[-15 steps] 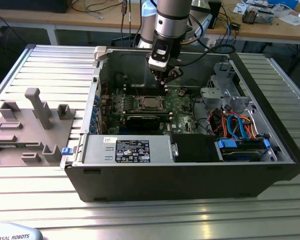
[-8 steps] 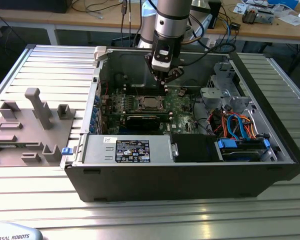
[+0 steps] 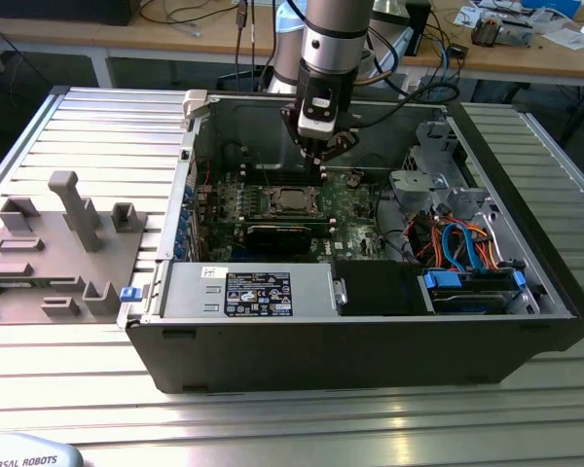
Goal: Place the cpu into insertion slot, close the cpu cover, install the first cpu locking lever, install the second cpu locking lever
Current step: 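Install the first cpu locking lever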
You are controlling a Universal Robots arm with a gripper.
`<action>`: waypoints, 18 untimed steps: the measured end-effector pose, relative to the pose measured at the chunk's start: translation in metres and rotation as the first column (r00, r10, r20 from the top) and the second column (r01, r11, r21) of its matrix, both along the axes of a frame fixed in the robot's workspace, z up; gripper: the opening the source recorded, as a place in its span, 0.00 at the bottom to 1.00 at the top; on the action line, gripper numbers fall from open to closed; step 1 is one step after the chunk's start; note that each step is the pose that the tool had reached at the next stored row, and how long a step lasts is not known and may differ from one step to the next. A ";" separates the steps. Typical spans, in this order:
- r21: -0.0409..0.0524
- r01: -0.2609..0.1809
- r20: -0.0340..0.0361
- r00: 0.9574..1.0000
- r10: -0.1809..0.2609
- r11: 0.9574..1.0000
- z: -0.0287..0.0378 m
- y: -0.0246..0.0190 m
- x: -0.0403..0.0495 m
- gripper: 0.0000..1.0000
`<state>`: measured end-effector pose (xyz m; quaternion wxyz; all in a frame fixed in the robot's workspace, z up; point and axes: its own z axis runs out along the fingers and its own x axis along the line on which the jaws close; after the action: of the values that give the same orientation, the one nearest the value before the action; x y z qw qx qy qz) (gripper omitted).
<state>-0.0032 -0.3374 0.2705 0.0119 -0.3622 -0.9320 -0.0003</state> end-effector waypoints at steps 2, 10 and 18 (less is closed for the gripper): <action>0.000 -0.010 0.000 1.000 0.010 1.000 0.0000 0.0000 0.0000 0.11; 0.000 -0.045 0.000 0.999 0.045 0.999 0.0000 0.0000 0.0000 0.11; 0.000 -0.089 0.000 0.996 0.089 0.996 0.0000 0.0000 0.0000 0.11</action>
<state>-0.0032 -0.3374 0.2705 0.0119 -0.3205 -0.9472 0.0003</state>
